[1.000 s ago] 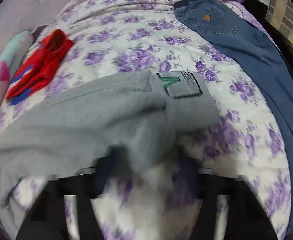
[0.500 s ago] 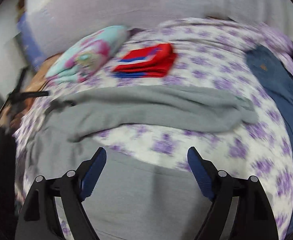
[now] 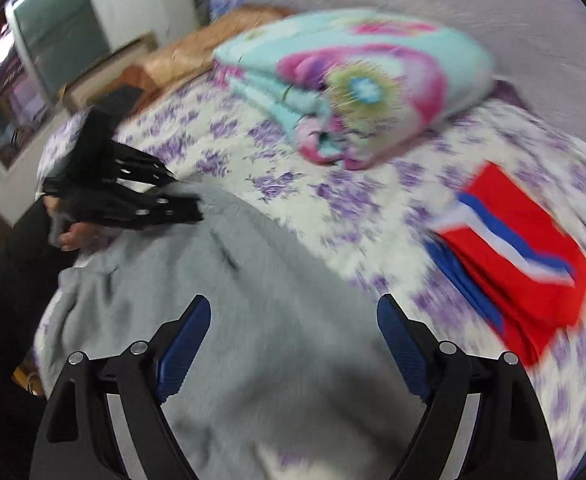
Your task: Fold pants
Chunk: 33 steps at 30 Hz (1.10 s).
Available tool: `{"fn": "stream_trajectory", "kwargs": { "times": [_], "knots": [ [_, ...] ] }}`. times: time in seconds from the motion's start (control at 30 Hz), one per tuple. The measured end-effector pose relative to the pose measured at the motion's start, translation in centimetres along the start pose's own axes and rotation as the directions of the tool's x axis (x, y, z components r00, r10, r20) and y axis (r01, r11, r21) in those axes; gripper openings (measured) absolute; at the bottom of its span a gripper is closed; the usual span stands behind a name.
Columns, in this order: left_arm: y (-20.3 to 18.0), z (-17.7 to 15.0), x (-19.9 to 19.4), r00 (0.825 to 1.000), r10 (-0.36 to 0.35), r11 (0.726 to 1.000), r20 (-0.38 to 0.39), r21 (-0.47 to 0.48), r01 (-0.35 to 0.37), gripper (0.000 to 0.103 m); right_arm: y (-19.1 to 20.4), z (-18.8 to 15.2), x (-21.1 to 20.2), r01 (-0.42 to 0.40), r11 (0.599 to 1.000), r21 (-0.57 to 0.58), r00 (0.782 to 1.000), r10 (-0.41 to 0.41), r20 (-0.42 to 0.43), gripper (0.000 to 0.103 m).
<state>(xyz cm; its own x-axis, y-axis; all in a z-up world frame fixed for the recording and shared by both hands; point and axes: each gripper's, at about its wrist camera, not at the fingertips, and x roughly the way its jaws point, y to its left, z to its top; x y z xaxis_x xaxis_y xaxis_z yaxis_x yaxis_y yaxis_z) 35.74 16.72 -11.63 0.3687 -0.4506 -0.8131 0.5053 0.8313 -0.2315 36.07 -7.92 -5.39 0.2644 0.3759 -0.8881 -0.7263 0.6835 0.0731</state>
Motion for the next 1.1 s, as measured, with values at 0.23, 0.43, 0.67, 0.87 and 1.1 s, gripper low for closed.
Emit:
{"fn": "stream_trajectory", "kwargs": {
  "times": [0.23, 0.43, 0.67, 0.87, 1.1],
  "knots": [
    [0.5, 0.0, -0.2, 1.0, -0.027, 0.999, 0.011, -0.02, 0.027, 0.022, 0.0, 1.0, 4.8, 0.017, 0.996, -0.09, 0.997, -0.024, -0.076, 0.085],
    [0.7, -0.2, -0.3, 0.999, -0.047, 0.998, 0.007, -0.036, 0.047, 0.022, -0.4, -0.1, 8.3, -0.111, 0.993, -0.04, 0.984, 0.104, -0.147, 0.039],
    [1.8, 1.4, 0.0, 0.999, -0.018, 0.992, 0.039, -0.123, 0.022, 0.032, -1.8, 2.4, 4.9, 0.02, 0.997, -0.074, 1.0, -0.018, 0.022, 0.012],
    [2.9, 1.5, 2.7, 1.0, 0.021, 0.988, -0.012, -0.153, -0.022, 0.033, -2.5, 1.9, 8.0, 0.018, 1.0, -0.017, 1.0, -0.018, -0.025, 0.013],
    [-0.5, 1.7, -4.2, 0.992, -0.005, 0.998, 0.13, -0.062, 0.013, 0.027, 0.5, 0.3, -1.2, 0.022, 0.999, -0.044, 0.997, -0.019, 0.072, 0.012]
  ]
}}
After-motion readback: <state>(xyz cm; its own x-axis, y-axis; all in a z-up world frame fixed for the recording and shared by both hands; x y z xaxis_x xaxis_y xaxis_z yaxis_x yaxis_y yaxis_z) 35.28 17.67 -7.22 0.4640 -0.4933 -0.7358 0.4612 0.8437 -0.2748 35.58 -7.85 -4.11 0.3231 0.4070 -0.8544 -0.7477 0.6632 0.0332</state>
